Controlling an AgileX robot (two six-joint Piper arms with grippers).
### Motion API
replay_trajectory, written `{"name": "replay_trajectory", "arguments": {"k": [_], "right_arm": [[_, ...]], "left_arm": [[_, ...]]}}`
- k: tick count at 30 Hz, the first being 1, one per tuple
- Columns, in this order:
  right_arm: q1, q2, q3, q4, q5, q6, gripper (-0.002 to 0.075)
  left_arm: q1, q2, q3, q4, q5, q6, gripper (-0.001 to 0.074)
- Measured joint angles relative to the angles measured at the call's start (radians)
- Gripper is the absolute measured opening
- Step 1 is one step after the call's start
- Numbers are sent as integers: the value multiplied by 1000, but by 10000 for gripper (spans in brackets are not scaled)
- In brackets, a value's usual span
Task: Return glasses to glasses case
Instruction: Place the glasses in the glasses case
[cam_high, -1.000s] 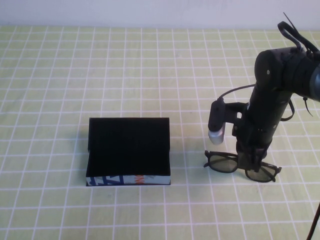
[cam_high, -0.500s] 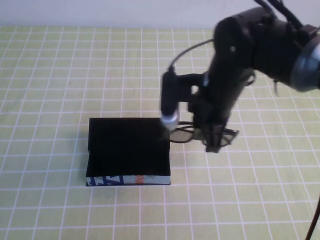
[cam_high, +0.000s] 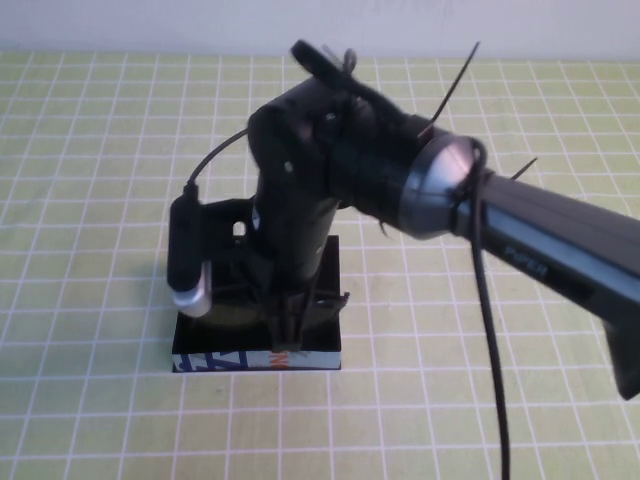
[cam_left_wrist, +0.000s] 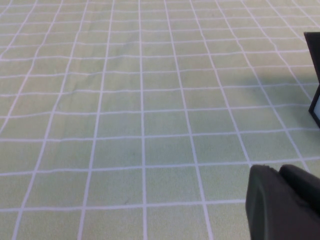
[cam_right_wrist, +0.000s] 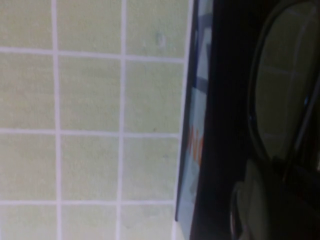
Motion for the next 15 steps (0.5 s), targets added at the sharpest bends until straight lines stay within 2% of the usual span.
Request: {"name": "replay_trajectory", "arguments": {"k": [15], "right_arm": [[21,93,-47,-37,0,79,6]], "left_arm": [[0,0,0,0,0,0,-2]]}}
